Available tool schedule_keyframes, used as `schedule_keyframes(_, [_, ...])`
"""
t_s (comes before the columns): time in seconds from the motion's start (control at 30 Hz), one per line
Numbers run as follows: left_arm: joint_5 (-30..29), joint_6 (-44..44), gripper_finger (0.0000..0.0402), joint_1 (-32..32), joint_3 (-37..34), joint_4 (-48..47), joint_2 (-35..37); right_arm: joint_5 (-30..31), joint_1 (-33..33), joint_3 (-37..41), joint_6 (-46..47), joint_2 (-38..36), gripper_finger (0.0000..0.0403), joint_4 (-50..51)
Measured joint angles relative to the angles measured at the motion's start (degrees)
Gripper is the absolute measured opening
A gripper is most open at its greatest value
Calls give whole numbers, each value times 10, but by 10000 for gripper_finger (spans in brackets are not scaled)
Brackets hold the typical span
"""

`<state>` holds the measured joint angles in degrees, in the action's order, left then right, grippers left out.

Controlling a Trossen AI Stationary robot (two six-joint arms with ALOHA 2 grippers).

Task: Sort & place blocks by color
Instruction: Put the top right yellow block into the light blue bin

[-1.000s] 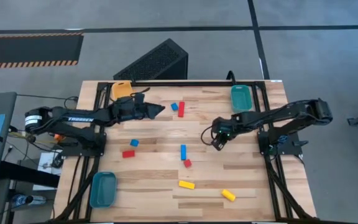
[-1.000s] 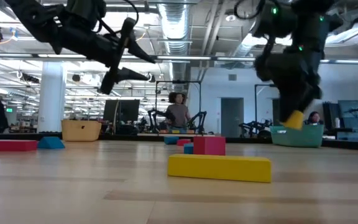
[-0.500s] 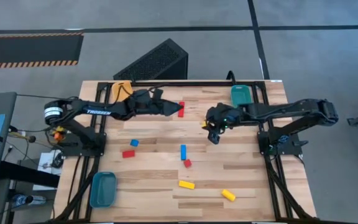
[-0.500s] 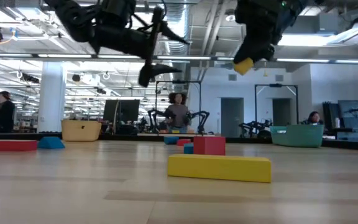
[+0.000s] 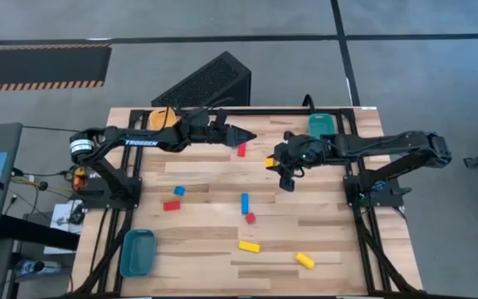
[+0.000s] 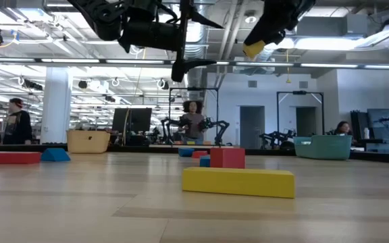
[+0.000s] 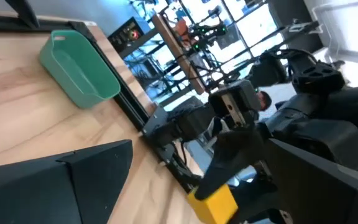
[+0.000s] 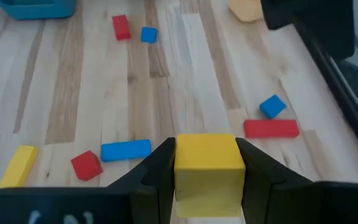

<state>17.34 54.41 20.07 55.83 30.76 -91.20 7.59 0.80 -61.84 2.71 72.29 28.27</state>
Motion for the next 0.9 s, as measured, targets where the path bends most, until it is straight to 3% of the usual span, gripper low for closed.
schedule_keyframes(0.33, [-3,35,353,12,0,22,0,3,20,-19,-63,-30,147,12])
schedule_keyframes(0.5, [-13,35,353,14,0,19,1,17,82,-19,-51,-60,143,69])
schedule_keyframes(0.7, [-3,32,353,23,0,38,2,0,145,-13,-27,-107,146,66])
schedule_keyframes(0.9, [-27,-21,344,25,-1,16,40,-1,213,65,44,-161,151,48])
